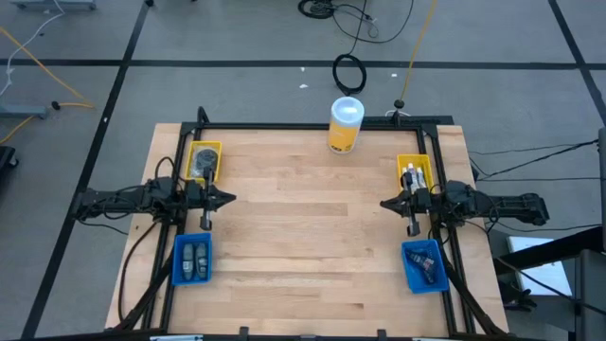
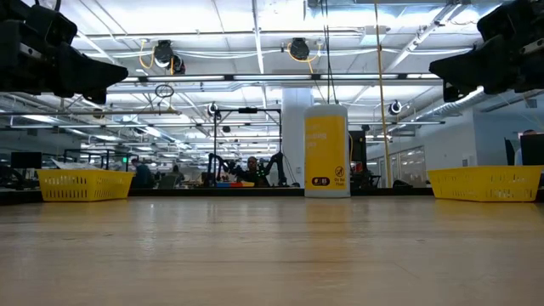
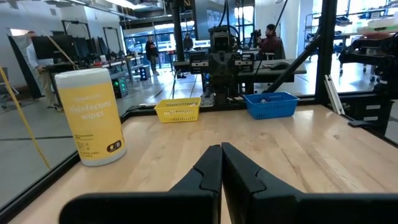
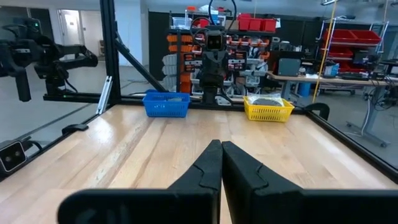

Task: Pick & Place Travel size toiletries
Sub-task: Return to Home Position

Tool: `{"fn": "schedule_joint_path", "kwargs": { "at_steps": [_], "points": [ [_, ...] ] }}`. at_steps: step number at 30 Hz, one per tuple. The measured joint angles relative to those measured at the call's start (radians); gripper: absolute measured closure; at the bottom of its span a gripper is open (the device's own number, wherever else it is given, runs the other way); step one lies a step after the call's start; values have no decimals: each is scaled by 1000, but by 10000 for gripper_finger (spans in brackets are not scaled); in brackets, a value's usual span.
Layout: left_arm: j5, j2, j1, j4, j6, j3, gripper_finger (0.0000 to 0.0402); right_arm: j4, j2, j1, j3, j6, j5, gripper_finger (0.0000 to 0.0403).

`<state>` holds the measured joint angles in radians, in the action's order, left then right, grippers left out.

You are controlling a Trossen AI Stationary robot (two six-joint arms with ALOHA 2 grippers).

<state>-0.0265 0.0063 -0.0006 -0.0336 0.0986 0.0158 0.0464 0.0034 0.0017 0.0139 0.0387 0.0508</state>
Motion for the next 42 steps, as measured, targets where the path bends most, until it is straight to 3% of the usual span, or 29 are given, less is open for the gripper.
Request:
{"fn": "schedule_joint_path", "kwargs": {
  "at_steps": [42],
  "points": [
    [0, 0, 0, 0, -1, 0, 394, 32, 6, 0, 0, 0, -1, 403]
  ]
}}
